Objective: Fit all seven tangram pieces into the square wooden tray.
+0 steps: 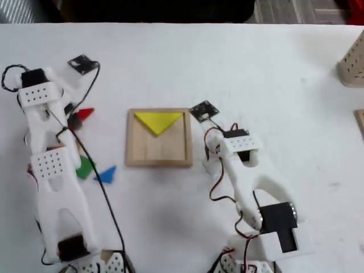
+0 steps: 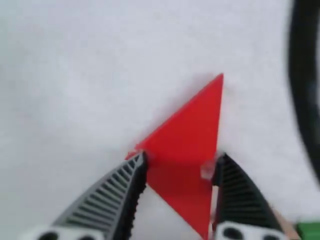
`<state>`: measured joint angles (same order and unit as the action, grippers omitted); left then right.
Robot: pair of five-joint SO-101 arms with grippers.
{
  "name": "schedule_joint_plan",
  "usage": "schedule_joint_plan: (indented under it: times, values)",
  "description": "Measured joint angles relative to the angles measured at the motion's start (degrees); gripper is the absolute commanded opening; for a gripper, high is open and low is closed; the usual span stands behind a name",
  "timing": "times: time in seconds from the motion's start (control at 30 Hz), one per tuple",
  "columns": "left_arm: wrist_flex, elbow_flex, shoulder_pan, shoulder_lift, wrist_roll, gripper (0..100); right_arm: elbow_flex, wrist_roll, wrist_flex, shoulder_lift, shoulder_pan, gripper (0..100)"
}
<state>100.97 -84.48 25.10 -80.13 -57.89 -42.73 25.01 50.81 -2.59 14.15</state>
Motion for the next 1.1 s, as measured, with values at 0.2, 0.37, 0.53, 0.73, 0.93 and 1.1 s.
schedule_joint_plan:
  times: [0.2,0.37,0.53,0.73,0.93,1.1]
  values:
    - [0.62,-0.79,-0.53,0.00,0.09,16,0.00,0.00,0.00,0.00,0.00,1.9]
    - [0.62,-6.51,-0.26,-0.35,0.79,21,0.00,0.00,0.00,0.00,0.00,1.9]
    - [0.44,-10.37,0.62,-2.64,2.37,21,0.00,0.00,0.00,0.00,0.00,1.9]
    - [0.53,-9.93,1.76,-0.53,8.09,21,0.00,0.00,0.00,0.00,0.00,2.0]
    - [0.79,-9.85,2.20,1.05,21.19,21,0.00,1.32,0.00,0.00,0.00,1.9]
    - [-4.75,-9.85,3.25,2.11,38.77,21,0.00,1.85,0.00,0.00,0.00,1.9]
